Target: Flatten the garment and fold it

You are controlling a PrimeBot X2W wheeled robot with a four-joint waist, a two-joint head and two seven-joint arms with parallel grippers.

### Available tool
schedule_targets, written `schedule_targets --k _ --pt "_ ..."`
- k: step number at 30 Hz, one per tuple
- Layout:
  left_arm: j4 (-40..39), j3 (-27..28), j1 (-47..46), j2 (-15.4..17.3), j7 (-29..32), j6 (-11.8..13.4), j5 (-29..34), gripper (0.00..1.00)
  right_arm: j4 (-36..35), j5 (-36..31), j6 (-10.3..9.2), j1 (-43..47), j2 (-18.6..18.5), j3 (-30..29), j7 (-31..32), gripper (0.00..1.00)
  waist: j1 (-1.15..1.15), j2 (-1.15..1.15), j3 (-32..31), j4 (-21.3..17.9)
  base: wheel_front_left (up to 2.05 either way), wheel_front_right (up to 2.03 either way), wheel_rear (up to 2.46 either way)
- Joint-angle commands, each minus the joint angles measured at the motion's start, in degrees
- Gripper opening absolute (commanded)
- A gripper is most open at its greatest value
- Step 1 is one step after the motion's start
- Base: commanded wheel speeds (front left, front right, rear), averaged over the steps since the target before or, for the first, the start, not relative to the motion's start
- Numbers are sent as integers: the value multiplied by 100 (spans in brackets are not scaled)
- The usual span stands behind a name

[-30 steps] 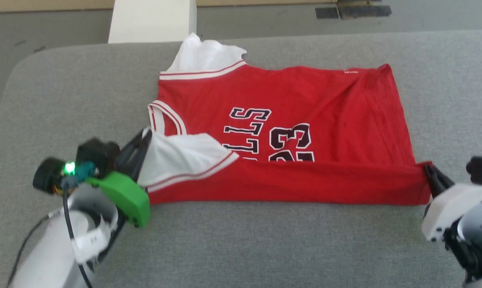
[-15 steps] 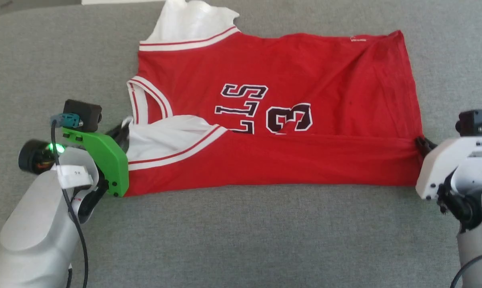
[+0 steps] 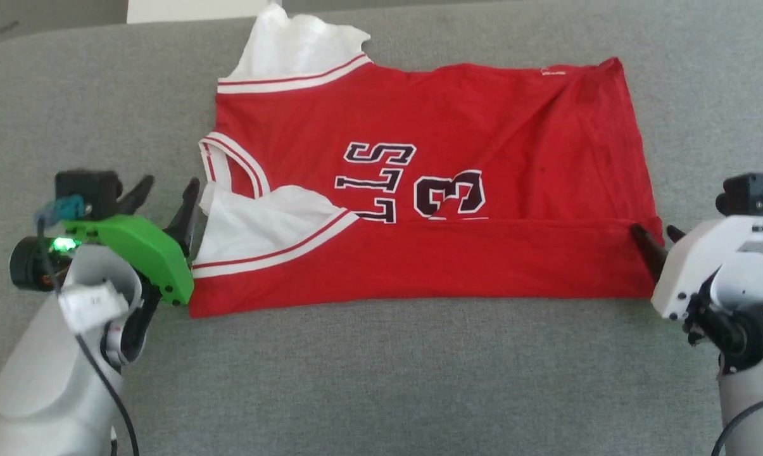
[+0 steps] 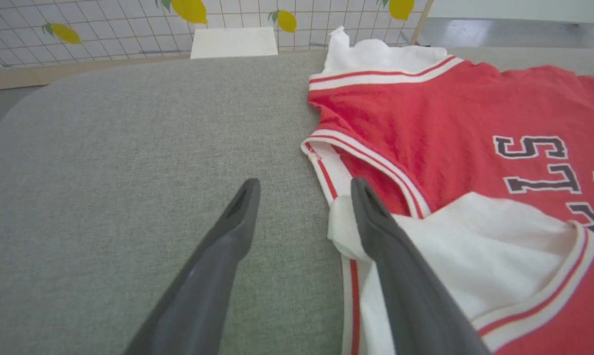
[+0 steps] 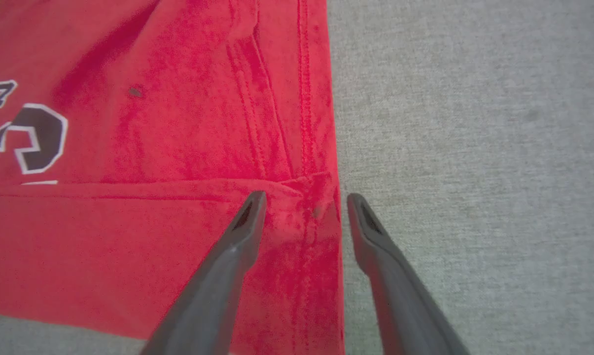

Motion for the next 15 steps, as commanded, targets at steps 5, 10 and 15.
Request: schedule_targets --k 5,10,15 --pt "-343 158 713 -200 -1384 408 349 100 -438 200 -9 597 105 84 -1047 100 0 0 -550 87 0 0 0" --pt "-465 160 1314 -414 -1799 616 356 100 -843 308 -9 1163 203 231 -2311 100 0 0 -793 128 0 0 0" --pt "-426 97 1709 -588 -1676 829 267 100 -1010 221 -9 1646 338 412 -3607 100 0 0 -962 94 0 0 0"
